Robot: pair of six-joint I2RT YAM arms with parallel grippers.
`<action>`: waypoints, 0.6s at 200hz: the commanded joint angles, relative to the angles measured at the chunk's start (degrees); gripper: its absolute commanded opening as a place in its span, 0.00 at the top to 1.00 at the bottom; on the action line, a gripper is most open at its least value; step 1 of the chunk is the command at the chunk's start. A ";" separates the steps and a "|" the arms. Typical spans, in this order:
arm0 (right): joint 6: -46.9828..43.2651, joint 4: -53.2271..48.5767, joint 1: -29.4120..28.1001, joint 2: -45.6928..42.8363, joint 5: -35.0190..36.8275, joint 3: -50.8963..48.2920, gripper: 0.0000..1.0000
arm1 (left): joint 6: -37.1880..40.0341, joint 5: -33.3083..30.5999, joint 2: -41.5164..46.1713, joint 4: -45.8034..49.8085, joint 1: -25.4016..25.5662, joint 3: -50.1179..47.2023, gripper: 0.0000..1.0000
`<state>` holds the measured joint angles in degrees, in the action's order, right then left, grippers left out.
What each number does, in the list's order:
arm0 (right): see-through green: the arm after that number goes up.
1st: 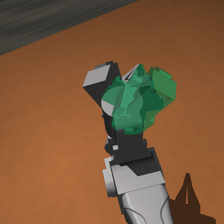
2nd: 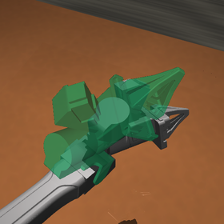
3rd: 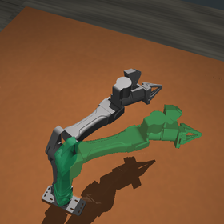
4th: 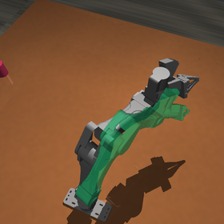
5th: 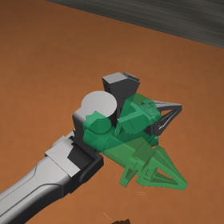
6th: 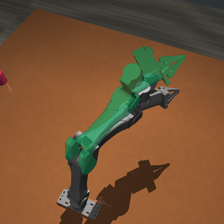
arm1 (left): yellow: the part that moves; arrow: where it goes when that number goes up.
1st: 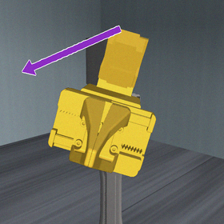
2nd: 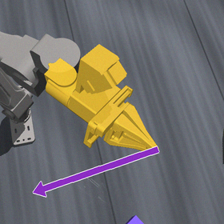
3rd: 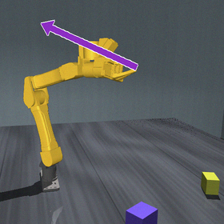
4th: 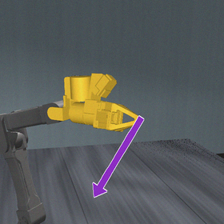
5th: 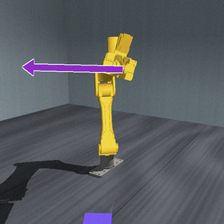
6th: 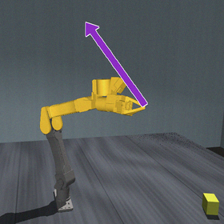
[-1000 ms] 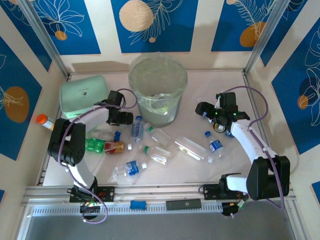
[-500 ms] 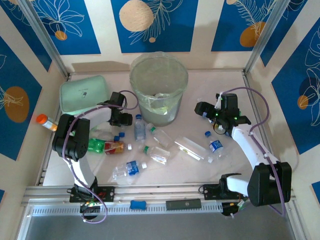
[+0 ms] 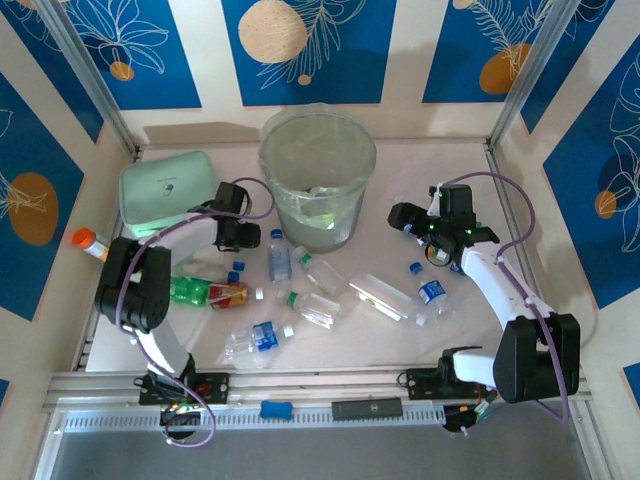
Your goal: Put the plastic bottles in the bin
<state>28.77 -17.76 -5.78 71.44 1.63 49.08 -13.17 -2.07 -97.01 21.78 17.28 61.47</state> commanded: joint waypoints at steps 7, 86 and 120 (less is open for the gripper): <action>0.23 -1.14 -0.88 -1.07 -1.57 1.19 0.01 | -0.76 -1.18 8.17 -1.10 0.12 -1.08 0.51; 1.59 2.21 -1.16 -3.67 -6.69 -1.48 0.01 | -2.54 -0.31 30.38 -0.86 0.04 -1.61 0.52; 1.71 3.07 -1.25 -4.33 -8.54 -1.87 0.01 | -4.38 4.48 36.98 -2.58 0.15 1.08 0.53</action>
<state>29.74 -16.08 -6.66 68.69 -3.90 48.29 -15.35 -1.76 -63.61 20.88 17.28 59.72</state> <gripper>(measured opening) 0.990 0.484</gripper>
